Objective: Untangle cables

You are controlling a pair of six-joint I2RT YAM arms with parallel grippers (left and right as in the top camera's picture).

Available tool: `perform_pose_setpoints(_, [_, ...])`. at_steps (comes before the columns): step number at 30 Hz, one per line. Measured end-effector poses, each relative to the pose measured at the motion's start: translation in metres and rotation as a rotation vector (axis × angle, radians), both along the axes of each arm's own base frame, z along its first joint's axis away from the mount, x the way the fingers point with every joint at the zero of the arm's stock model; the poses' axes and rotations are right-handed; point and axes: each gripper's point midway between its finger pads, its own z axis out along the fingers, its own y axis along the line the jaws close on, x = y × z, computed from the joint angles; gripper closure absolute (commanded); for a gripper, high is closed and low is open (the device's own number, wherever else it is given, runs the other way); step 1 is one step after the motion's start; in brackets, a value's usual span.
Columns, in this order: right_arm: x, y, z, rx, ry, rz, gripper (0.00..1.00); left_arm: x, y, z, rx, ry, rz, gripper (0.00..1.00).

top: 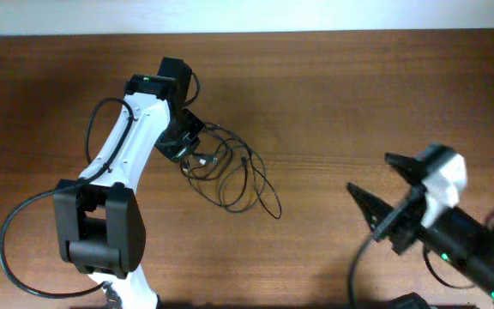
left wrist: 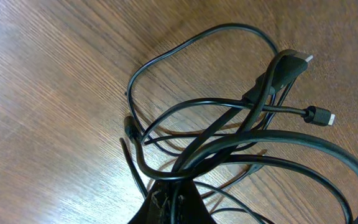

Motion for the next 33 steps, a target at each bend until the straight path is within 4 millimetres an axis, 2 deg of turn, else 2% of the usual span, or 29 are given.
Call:
perform_pose_setpoints(1, [0.01, 0.01, -0.02, -0.019, 0.098, 0.032, 0.23, 0.0, 0.0, 0.0, 0.0, 0.0, 0.0, 1.0])
perform_pose_setpoints(5, [0.041, 0.04, -0.075, -0.049, 0.355, 0.128, 0.22, 0.0, -0.002, 0.0, 0.0, 0.0, -0.004, 1.0])
perform_pose_setpoints(6, [0.045, 0.043, -0.081, -0.052, 0.384, 0.135, 0.22, 0.0, -0.002, 0.0, 0.0, 0.0, -0.005, 1.0])
perform_pose_setpoints(8, [0.073, 0.058, -0.131, -0.084, 0.569, 0.156, 0.23, -0.001, -0.003, 0.0, 0.0, 0.002, -0.01, 1.0])
perform_pose_setpoints(9, [0.08, 0.062, -0.147, -0.097, 0.618, 0.165, 0.23, -0.001, -0.004, 0.0, 0.0, 0.002, -0.011, 1.0])
perform_pose_setpoints(10, [0.088, 0.07, -0.176, -0.127, 0.7, 0.195, 0.22, -0.001, -0.004, 0.0, 0.0, 0.003, -0.011, 1.0])
perform_pose_setpoints(12, [0.095, 0.087, -0.217, -0.17, 0.796, 0.257, 0.23, -0.001, -0.004, 0.0, 0.0, 0.002, -0.011, 1.0])
perform_pose_setpoints(14, [0.098, 0.104, -0.25, -0.204, 0.861, 0.305, 0.27, -0.001, -0.004, 0.0, 0.0, 0.002, -0.011, 1.0])
perform_pose_setpoints(16, [0.094, 0.125, -0.295, -0.244, 0.952, 0.362, 0.4, -0.002, -0.004, 0.0, 0.001, 0.003, -0.011, 1.0])
perform_pose_setpoints(17, [0.089, 0.138, -0.311, -0.258, 0.97, 0.407, 0.64, -0.002, -0.004, 0.0, 0.001, 0.003, -0.011, 1.0])
perform_pose_setpoints(18, [0.085, 0.146, -0.317, -0.262, 0.978, 0.426, 0.96, -0.002, -0.004, 0.0, 0.001, 0.003, -0.011, 1.0])
perform_pose_setpoints(19, [0.082, 0.153, -0.318, -0.265, 0.967, 0.449, 0.96, -0.001, -0.004, 0.0, 0.001, 0.003, -0.011, 1.0])
perform_pose_setpoints(21, [0.075, 0.157, -0.315, -0.265, 0.975, 0.471, 0.96, -0.002, -0.004, 0.0, 0.001, 0.003, -0.011, 1.0])
perform_pose_setpoints(23, [0.074, 0.151, -0.296, -0.257, 0.972, 0.462, 0.96, -0.002, -0.004, 0.0, 0.0, 0.003, -0.011, 1.0])
perform_pose_setpoints(24, [0.074, 0.15, -0.277, -0.248, 0.947, 0.462, 0.96, -0.002, -0.004, 0.0, 0.0, 0.003, -0.011, 1.0])
perform_pose_setpoints(27, [0.067, 0.146, -0.18, -0.17, 0.702, 0.489, 0.96, -0.002, -0.004, 0.0, -0.001, 0.004, -0.012, 1.0])
perform_pose_setpoints(28, [0.056, 0.14, -0.135, -0.129, 0.57, 0.502, 0.96, -0.002, -0.005, 0.0, -0.003, 0.004, -0.012, 1.0])
perform_pose_setpoints(29, [0.043, 0.133, -0.101, -0.099, 0.47, 0.51, 0.96, -0.002, -0.006, 0.0, -0.004, 0.004, -0.015, 1.0])
perform_pose_setpoints(30, [0.038, 0.13, -0.084, -0.081, 0.412, 0.515, 0.96, -0.002, -0.006, 0.0, -0.004, 0.005, -0.016, 1.0])
perform_pose_setpoints(31, [0.028, 0.122, -0.057, -0.054, 0.311, 0.516, 0.96, -0.002, -0.007, 0.0, -0.007, 0.004, -0.018, 1.0])
perform_pose_setpoints(33, [0.013, 0.112, -0.031, -0.033, 0.214, 0.509, 0.96, -0.002, -0.007, 0.0, -0.005, 0.004, -0.017, 0.99])
